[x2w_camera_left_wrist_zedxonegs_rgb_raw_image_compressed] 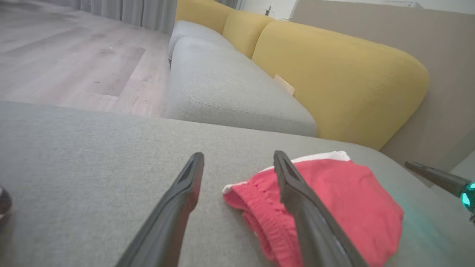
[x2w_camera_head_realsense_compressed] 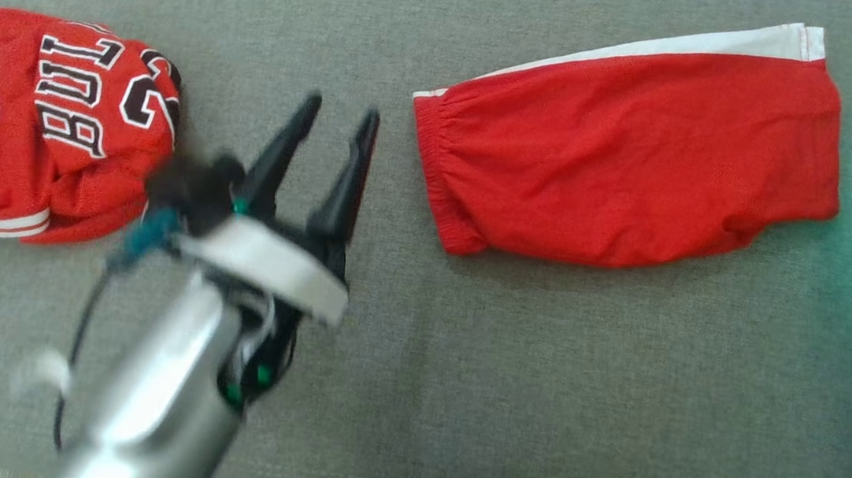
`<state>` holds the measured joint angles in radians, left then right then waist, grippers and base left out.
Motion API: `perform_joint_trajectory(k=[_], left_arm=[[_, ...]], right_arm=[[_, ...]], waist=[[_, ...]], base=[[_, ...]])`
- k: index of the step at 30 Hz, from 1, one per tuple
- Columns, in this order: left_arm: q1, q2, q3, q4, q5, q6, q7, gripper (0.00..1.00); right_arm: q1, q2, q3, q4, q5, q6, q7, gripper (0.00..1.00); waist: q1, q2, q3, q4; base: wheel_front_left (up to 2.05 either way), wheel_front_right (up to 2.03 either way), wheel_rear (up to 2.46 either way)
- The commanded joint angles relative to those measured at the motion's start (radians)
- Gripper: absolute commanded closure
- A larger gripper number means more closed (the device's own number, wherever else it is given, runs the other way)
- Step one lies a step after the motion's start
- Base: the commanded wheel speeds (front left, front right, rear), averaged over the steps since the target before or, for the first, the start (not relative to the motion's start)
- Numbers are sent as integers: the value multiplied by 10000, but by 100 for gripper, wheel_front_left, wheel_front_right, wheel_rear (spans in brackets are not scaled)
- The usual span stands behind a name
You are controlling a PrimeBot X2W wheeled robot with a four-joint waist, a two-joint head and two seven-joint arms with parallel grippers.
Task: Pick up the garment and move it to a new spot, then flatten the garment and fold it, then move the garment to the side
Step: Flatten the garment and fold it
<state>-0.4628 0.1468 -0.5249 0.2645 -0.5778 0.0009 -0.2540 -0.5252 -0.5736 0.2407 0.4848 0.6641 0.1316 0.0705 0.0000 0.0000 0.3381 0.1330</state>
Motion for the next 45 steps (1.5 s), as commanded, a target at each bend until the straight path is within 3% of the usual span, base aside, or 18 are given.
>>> perform_joint_trajectory(k=[1, 6, 11, 18, 19, 23, 25, 26, 27, 34, 45], left_arm=[[88, 130, 484, -638, 504, 84, -76, 0], [1497, -350, 843, -1833, 1908, 129, -77, 0], [2244, -736, 904, -2345, 2579, -15, -77, 0], [2903, -934, 1132, -2704, 3029, 176, -77, 0], [2989, -940, 1164, -2743, 3134, 230, -77, 0], [3385, -952, 1369, -2770, 3542, 374, -77, 0], [3571, -954, 1496, -2741, 3652, 374, -77, 0], [3640, -955, 1551, -2728, 3721, 369, -77, 0], [3690, -956, 1593, -2717, 3794, 351, -77, 0], [3869, -961, 1851, -2704, 4051, 298, -78, 0], [4376, -964, 2206, -2622, 4276, 286, -78, 0]], right_arm=[[-133, -124, -72, -219, -137, -9, -96, 0], [-487, 152, -450, 730, -572, -9, 34, 0], [-929, 286, -501, 2028, -1017, -9, 242, 0], [-1079, 554, -503, 3644, -907, -9, 911, 0], [-1067, 588, -417, 3712, -847, -9, 983, 7], [-939, 714, -39, 3656, -506, -9, 992, 54], [-840, 770, 117, 3651, -340, -9, 1080, 59], [-794, 743, 185, 3662, -284, -9, 1102, 69], [-763, 673, 225, 3698, -263, -9, 1075, 100], [-907, 174, 11, 4415, -466, -9, 454, 100], [-1087, -758, 149, 4861, -1436, -9, 112, 100]], waist=[[0, 0, 26, 77], [0, 0, 213, 584], [0, 0, 310, 1277], [0, 0, 70, 1944], [0, 0, 18, 1972], [0, 0, -211, 1931], [0, 0, -320, 1894], [0, 0, -364, 1887], [0, 0, -400, 1889], [0, 0, -679, 1790], [0, 0, -1425, 792]], base=[[0, 0, 0], [0, 0, 0], [0, 0, 0], [0, 0, 0], [0, 0, 0], [0, 0, 0], [0, 0, 0], [0, 0, 0], [0, 0, 0], [0, 0, 0], [0, 0, 0]])
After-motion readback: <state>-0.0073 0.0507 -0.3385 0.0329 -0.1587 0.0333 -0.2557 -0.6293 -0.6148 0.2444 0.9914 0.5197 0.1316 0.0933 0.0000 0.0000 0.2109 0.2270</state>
